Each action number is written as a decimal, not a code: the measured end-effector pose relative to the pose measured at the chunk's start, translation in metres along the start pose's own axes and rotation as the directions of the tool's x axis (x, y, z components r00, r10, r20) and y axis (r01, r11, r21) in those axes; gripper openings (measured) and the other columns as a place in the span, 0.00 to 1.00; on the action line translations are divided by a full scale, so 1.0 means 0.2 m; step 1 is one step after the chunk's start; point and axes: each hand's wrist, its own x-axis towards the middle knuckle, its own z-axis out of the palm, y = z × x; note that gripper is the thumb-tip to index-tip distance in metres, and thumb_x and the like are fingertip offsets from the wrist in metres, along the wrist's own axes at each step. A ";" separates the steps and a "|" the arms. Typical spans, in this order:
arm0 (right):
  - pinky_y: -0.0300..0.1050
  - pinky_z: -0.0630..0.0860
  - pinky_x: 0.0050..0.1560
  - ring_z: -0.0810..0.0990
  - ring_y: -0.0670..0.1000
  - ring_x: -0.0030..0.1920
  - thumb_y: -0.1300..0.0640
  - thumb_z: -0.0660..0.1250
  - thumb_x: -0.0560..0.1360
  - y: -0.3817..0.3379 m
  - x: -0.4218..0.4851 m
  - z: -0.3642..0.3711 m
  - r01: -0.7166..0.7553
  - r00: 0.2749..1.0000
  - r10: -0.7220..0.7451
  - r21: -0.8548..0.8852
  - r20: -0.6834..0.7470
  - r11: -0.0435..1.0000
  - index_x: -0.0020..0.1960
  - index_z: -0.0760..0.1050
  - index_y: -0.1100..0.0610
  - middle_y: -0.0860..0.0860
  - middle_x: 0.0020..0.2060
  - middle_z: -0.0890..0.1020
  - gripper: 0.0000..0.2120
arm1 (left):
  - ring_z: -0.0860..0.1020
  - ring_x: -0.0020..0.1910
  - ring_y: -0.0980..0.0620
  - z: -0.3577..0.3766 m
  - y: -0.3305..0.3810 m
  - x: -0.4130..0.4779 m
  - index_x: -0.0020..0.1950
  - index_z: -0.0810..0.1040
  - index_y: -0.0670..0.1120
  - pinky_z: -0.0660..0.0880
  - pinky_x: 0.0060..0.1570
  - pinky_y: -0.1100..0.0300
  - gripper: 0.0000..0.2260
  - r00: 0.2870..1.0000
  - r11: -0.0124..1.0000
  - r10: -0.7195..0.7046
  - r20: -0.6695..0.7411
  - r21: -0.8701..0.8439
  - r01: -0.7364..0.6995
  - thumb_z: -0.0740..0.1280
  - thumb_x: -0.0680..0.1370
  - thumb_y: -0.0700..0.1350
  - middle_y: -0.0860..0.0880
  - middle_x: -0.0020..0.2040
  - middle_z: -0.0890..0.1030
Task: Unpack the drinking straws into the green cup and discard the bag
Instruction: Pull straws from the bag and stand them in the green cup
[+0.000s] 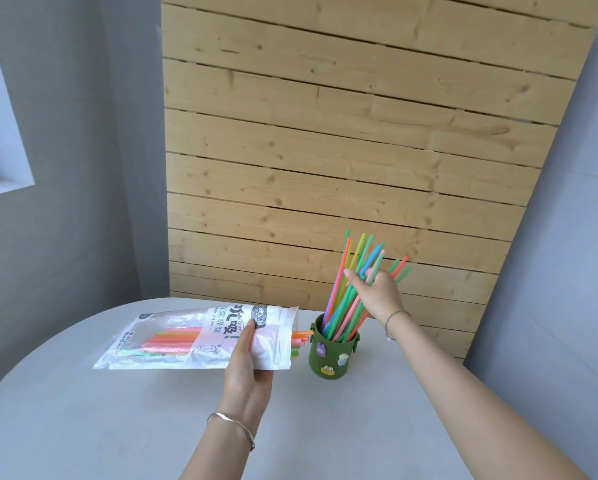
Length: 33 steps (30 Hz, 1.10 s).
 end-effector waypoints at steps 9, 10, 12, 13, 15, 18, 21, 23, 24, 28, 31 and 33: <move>0.49 0.79 0.46 0.80 0.53 0.43 0.51 0.73 0.69 0.01 -0.03 -0.05 0.068 0.997 -0.068 0.001 -0.026 0.998 0.49 0.74 0.56 0.47 0.40 0.79 0.14 | 0.74 0.66 0.35 -0.01 0.00 0.03 0.72 0.70 0.43 0.70 0.64 0.35 0.28 1.000 1.000 0.029 -0.010 -0.010 -0.029 0.71 0.74 0.50 0.35 0.67 0.75; 0.50 0.79 0.45 0.80 0.54 0.42 0.51 0.74 0.68 0.00 -0.04 -0.06 0.088 0.992 -0.086 0.016 -0.094 0.996 0.49 0.72 0.56 0.46 0.39 0.78 0.16 | 0.74 0.66 0.36 -0.01 0.00 0.03 0.72 0.71 0.43 0.70 0.64 0.36 0.29 1.000 1.000 0.026 0.000 -0.014 -0.026 0.72 0.73 0.50 0.35 0.66 0.76; 0.49 0.78 0.42 0.79 0.54 0.37 0.52 0.75 0.67 0.01 -0.07 -0.06 0.097 0.973 -0.085 0.047 -0.215 0.994 0.53 0.68 0.56 0.47 0.38 0.75 0.22 | 0.75 0.65 0.37 -0.01 0.00 0.03 0.71 0.71 0.43 0.70 0.64 0.37 0.29 1.000 0.999 0.027 -0.009 -0.018 -0.027 0.73 0.72 0.50 0.37 0.66 0.77; 0.47 0.76 0.42 0.78 0.53 0.35 0.53 0.76 0.67 0.02 -0.09 -0.06 0.107 0.959 -0.083 0.076 -0.270 0.991 0.55 0.66 0.57 0.49 0.40 0.74 0.24 | 0.75 0.65 0.37 -0.01 0.00 0.02 0.71 0.72 0.43 0.70 0.65 0.37 0.28 1.000 0.999 0.030 -0.007 -0.022 -0.030 0.72 0.72 0.49 0.38 0.65 0.78; 0.40 0.75 0.40 0.76 0.51 0.34 0.57 0.76 0.67 0.03 -0.17 -0.06 0.154 0.924 -0.087 0.156 -0.372 0.976 0.55 0.65 0.58 0.50 0.42 0.73 0.24 | 0.76 0.64 0.39 0.00 0.00 0.01 0.71 0.72 0.44 0.71 0.64 0.38 0.29 0.999 0.999 0.035 0.018 -0.016 -0.035 0.73 0.71 0.49 0.40 0.65 0.79; 0.37 0.71 0.38 0.76 0.51 0.35 0.59 0.73 0.70 0.04 -0.32 0.00 0.222 0.875 -0.060 0.290 -0.480 0.931 0.50 0.63 0.55 0.46 0.39 0.72 0.19 | 0.78 0.62 0.44 0.02 0.00 -0.03 0.69 0.73 0.44 0.76 0.60 0.44 0.22 0.998 0.999 0.053 0.024 0.004 -0.053 0.69 0.76 0.46 0.44 0.63 0.80; 0.41 0.72 0.38 0.75 0.55 0.39 0.59 0.71 0.71 0.05 -0.46 0.10 0.250 0.867 -0.047 0.351 -0.496 0.902 0.48 0.65 0.55 0.47 0.40 0.72 0.14 | 0.78 0.62 0.44 0.03 -0.01 -0.07 0.68 0.74 0.44 0.72 0.64 0.42 0.20 0.998 0.998 0.046 0.050 0.035 -0.048 0.68 0.77 0.47 0.44 0.63 0.81; 0.42 0.72 0.36 0.76 0.51 0.38 0.59 0.70 0.72 0.04 -0.52 0.14 0.208 0.891 0.000 0.407 -0.455 0.889 0.47 0.65 0.57 0.49 0.39 0.72 0.13 | 0.79 0.62 0.46 0.04 -0.01 -0.10 0.66 0.76 0.44 0.71 0.66 0.43 0.18 0.996 0.997 0.049 0.068 0.057 -0.053 0.68 0.77 0.47 0.45 0.62 0.81; 0.41 0.73 0.35 0.76 0.46 0.36 0.58 0.69 0.73 0.03 -0.54 0.16 0.158 0.913 0.045 0.454 -0.405 0.877 0.47 0.66 0.59 0.50 0.37 0.72 0.11 | 0.79 0.61 0.47 0.04 -0.01 -0.11 0.64 0.78 0.44 0.71 0.66 0.44 0.17 0.996 0.995 0.058 0.071 0.080 -0.063 0.68 0.77 0.48 0.46 0.61 0.82; 0.33 0.76 0.45 0.80 0.42 0.48 0.49 0.65 0.75 0.00 -0.61 0.27 -0.158 0.986 0.157 0.624 0.057 0.766 0.56 0.73 0.59 0.52 0.51 0.80 0.15 | 0.81 0.58 0.53 0.06 -0.02 -0.18 0.62 0.79 0.45 0.72 0.65 0.51 0.18 0.982 0.960 0.132 0.137 0.227 -0.161 0.70 0.75 0.51 0.50 0.57 0.84; 0.53 0.76 0.61 0.81 0.53 0.57 0.45 0.62 0.76 0.00 -0.64 0.34 -0.363 0.930 0.157 0.765 0.333 0.532 0.60 0.76 0.57 0.54 0.56 0.83 0.19 | 0.81 0.58 0.51 0.08 -0.03 -0.22 0.61 0.81 0.45 0.74 0.62 0.52 0.18 0.963 0.908 0.170 0.209 0.347 -0.235 0.72 0.74 0.52 0.49 0.55 0.85; 0.59 0.74 0.63 0.81 0.55 0.58 0.47 0.63 0.76 0.02 -0.64 0.36 -0.377 0.926 0.184 0.821 0.329 0.428 0.60 0.77 0.57 0.55 0.57 0.83 0.18 | 0.82 0.57 0.51 0.09 -0.03 -0.25 0.59 0.81 0.45 0.76 0.59 0.54 0.19 0.951 0.867 0.177 0.252 0.417 -0.272 0.74 0.72 0.52 0.49 0.54 0.85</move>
